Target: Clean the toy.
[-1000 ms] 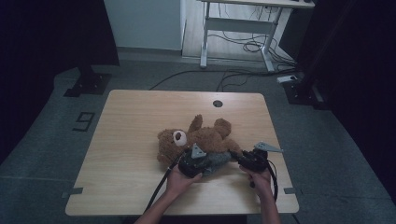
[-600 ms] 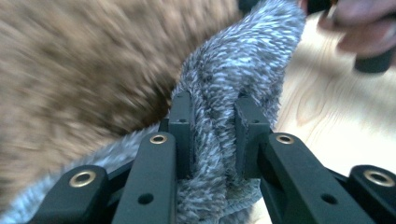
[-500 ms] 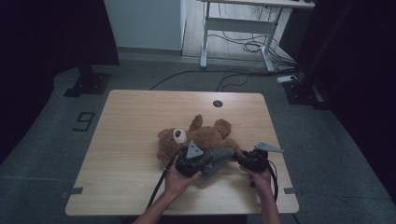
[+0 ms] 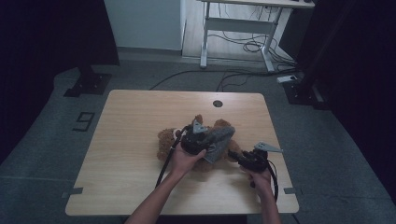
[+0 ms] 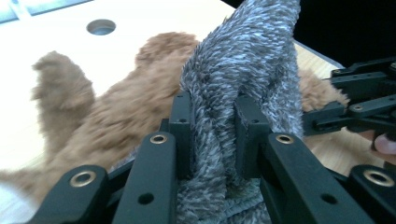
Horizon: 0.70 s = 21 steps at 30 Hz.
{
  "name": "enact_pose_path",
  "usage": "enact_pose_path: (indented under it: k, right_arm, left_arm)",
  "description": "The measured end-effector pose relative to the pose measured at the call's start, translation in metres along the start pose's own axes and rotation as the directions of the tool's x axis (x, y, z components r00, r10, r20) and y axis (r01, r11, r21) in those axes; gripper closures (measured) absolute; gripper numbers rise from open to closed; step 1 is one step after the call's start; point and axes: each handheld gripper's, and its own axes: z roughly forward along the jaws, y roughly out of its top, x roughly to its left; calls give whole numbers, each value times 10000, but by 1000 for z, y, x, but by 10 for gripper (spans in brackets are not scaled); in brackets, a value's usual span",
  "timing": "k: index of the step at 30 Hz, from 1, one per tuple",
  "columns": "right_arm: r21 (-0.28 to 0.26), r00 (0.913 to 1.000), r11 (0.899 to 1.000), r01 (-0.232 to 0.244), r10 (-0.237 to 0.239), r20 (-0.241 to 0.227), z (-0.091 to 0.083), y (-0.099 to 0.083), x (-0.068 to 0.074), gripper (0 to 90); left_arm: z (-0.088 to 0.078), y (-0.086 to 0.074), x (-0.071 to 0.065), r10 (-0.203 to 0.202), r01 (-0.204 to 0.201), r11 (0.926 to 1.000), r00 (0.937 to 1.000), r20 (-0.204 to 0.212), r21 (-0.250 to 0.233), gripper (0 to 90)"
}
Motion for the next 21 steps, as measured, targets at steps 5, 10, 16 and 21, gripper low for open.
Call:
enact_pose_path:
  k: [5,10,16,21]
  right_arm:
    - [15,10000,10000,-3,3,49,0,-1,0,633]
    - [56,10000,10000,-54,54,39,1,-2,-1,632]
    - [108,9999,9998,-151,151,-3,3,-4,-2,632]
    - [153,9998,9997,-184,185,-48,3,-4,-2,632]
  left_arm:
    - [-19,-10,17,221,-206,9996,9957,-894,179,720]
    - [-50,-25,52,-288,274,9995,9910,-1304,-121,718]
    - [-76,-60,99,-1699,1658,9854,9737,-1517,-396,718]
    - [-79,-81,115,-2311,2263,9729,9589,-1644,-477,719]
